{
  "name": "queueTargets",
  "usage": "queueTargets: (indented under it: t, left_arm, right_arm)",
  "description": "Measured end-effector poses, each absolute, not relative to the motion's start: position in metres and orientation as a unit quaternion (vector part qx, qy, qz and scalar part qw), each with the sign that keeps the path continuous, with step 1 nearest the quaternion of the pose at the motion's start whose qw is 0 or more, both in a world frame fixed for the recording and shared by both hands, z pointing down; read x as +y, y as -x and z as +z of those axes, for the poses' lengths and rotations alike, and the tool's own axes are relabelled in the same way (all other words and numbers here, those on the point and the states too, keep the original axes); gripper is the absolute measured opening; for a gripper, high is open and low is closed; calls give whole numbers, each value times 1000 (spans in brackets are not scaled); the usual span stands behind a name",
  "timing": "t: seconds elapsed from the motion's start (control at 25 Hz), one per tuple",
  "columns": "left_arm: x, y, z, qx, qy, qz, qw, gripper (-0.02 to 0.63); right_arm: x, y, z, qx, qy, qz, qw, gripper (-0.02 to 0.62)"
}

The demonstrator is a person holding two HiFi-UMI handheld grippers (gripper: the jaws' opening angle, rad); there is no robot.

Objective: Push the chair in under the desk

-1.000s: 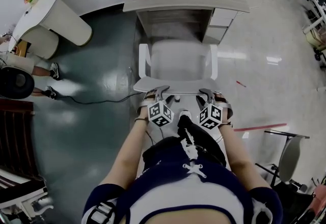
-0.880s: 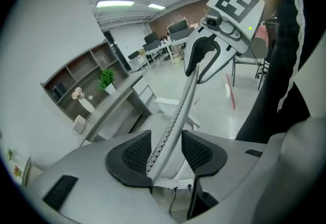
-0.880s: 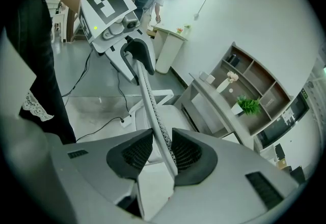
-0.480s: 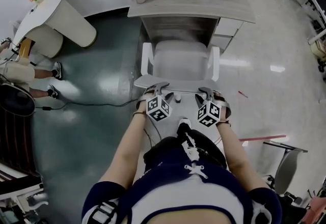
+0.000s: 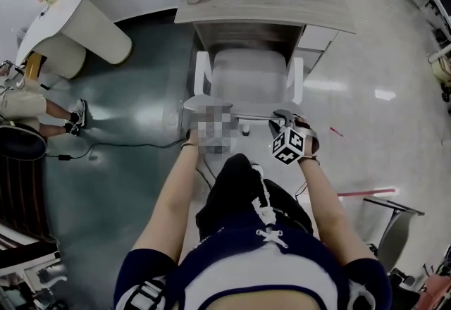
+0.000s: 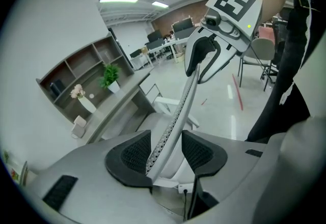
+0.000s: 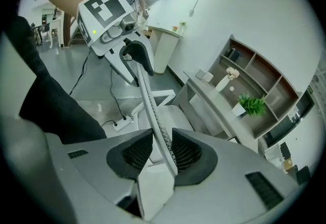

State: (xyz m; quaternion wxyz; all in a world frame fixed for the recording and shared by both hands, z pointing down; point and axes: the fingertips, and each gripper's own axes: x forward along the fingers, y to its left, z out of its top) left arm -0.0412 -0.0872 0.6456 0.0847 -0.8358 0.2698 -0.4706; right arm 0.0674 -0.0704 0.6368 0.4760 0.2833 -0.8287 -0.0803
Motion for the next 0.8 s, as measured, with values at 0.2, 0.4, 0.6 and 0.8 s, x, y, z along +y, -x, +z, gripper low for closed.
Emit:
queueTargets:
  t: [0.2, 0.4, 0.6, 0.8]
  left_arm:
    - [-107, 42, 644, 268, 837, -470, 85, 190]
    - [-127, 43, 643, 269, 837, -468, 91, 190]
    - [-148, 44, 642, 264, 839, -466, 91, 190]
    - [-168, 45, 641, 266, 839, -466, 87, 190]
  right_arm:
    - [-91, -67, 635, -828, -284, -80, 476, 101]
    - [-112, -65, 634, -828, -287, -76, 476, 101]
    - [-133, -65, 634, -827, -289, -69, 477, 103]
    - [-154, -63, 633, -827, -289, -64, 479, 103]
